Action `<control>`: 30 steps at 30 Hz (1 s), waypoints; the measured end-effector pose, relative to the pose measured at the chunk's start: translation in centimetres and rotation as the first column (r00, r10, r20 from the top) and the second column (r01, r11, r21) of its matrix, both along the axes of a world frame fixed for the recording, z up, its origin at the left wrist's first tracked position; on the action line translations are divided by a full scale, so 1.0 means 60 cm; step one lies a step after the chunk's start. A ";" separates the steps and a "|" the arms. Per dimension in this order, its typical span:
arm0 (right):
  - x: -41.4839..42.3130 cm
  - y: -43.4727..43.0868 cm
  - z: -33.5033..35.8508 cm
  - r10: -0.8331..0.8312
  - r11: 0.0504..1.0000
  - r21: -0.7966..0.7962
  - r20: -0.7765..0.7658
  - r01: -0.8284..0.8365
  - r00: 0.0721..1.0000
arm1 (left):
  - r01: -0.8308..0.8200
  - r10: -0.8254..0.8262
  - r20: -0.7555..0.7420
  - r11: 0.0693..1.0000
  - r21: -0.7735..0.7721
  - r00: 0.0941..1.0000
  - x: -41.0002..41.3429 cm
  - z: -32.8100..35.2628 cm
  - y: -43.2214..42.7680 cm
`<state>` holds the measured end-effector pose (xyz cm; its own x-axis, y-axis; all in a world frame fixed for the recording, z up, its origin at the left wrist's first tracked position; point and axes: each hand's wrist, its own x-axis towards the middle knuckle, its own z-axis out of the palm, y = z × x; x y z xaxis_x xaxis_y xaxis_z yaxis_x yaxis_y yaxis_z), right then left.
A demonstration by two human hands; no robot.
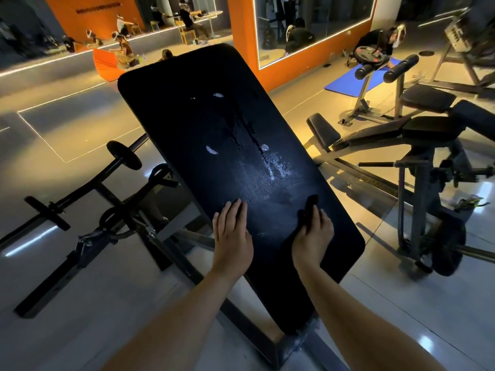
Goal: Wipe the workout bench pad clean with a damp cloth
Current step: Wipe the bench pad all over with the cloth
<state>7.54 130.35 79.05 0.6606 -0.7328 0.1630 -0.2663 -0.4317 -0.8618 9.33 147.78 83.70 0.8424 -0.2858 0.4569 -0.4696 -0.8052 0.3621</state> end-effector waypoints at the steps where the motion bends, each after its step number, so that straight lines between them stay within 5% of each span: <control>1: 0.004 0.017 0.011 0.006 1.000 -0.010 0.032 -0.005 0.999 | 0.012 -0.013 -0.017 0.999 -0.039 1.000 -0.001 -0.001 0.001; 3: -0.005 0.071 0.027 0.216 0.968 -0.151 0.089 -0.201 0.972 | 0.022 -0.027 -0.038 0.993 -0.116 0.999 -0.002 -0.002 0.003; 5: -0.029 0.119 0.022 0.503 0.819 -0.357 0.073 -0.449 0.861 | 0.010 -0.019 -0.058 0.989 -0.148 0.998 -0.006 -0.002 0.005; 8: -0.029 0.077 0.007 0.655 0.652 -0.512 0.010 -0.559 0.755 | 0.005 -0.008 -0.036 0.997 -0.083 0.999 -0.020 -0.013 0.010; 10: -0.017 0.013 -0.006 0.540 0.749 -0.469 0.024 -0.468 0.841 | 0.009 -0.009 -0.020 1.000 -0.012 1.000 -0.033 -0.022 0.010; 12: -0.014 -0.053 -0.020 0.240 0.954 -0.182 -0.002 -0.237 0.971 | 0.009 -0.008 -0.023 0.999 0.038 1.000 -0.045 -0.031 0.008; 14: -0.014 -0.066 -0.024 0.018 0.998 0.054 -0.096 -0.013 0.995 | 0.001 0.000 -0.011 0.998 0.063 1.000 -0.053 -0.036 0.006; 17: -0.024 0.012 -0.011 0.090 0.995 -0.051 0.005 -0.089 0.996 | -0.026 0.025 -0.042 1.000 -0.014 0.999 -0.054 -0.039 -0.002; 21: -0.080 0.117 -0.009 0.586 0.755 -0.395 0.047 -0.523 0.809 | -0.036 0.024 -0.087 0.989 -0.142 0.996 -0.053 -0.039 0.000; 24: -0.069 0.061 -0.025 0.697 0.567 -0.574 -0.049 -0.591 0.716 | -0.040 0.035 -0.079 0.997 -0.066 0.996 -0.058 -0.038 -0.001; 25: -0.057 0.030 -0.030 0.671 0.571 -0.592 -0.062 -0.568 0.739 | -0.052 0.051 -0.066 0.998 -0.019 0.997 -0.059 -0.039 -0.004; 27: -0.037 -0.043 -0.042 0.510 0.736 -0.497 -0.040 -0.459 0.860 | -0.079 0.082 -0.047 0.995 0.064 0.995 -0.063 -0.043 -0.012; 30: -0.028 -0.123 -0.048 0.153 0.986 -0.054 -0.102 -0.159 0.983 | -0.093 0.099 -0.040 0.989 0.118 0.994 -0.068 -0.045 -0.016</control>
